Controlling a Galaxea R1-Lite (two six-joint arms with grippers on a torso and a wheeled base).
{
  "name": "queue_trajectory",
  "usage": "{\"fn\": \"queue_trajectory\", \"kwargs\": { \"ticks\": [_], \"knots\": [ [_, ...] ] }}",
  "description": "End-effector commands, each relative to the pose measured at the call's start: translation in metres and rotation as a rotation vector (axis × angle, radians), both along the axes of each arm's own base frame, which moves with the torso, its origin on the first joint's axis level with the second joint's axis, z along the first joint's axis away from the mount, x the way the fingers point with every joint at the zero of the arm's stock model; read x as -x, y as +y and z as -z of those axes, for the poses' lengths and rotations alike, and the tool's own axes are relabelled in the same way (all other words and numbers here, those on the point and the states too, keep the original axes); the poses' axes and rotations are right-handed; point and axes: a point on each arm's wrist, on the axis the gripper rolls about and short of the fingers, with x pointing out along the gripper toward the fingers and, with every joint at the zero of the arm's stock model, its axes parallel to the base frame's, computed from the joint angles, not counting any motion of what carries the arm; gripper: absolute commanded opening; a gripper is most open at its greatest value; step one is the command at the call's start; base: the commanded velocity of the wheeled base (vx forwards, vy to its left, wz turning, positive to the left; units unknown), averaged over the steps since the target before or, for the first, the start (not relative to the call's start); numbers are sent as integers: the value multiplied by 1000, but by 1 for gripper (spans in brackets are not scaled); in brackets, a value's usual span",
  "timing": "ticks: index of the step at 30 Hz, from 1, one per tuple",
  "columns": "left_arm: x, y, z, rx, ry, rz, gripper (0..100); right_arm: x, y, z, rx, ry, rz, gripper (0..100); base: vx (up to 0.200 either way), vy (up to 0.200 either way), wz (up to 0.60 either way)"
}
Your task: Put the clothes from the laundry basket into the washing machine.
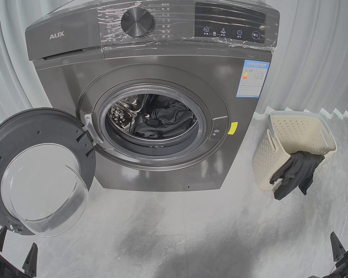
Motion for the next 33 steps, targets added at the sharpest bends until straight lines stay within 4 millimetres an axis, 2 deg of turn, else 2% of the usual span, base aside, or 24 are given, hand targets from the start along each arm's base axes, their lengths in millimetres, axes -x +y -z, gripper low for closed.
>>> {"fn": "queue_trajectory", "kwargs": {
  "ticks": [1,7,15,33],
  "knots": [
    [4,-2,9,-13,-24,54,100,4,1,6,23,-49,81,100,0,0,0],
    [4,-1,14,15,26,7,100,4,1,9,12,22,54,100,0,0,0],
    [4,0,13,19,23,6,100,4,1,9,7,-12,54,100,0,0,0],
    [4,0,13,42,24,0,100,4,1,9,10,-10,48,100,0,-200,0]
  ]
}}
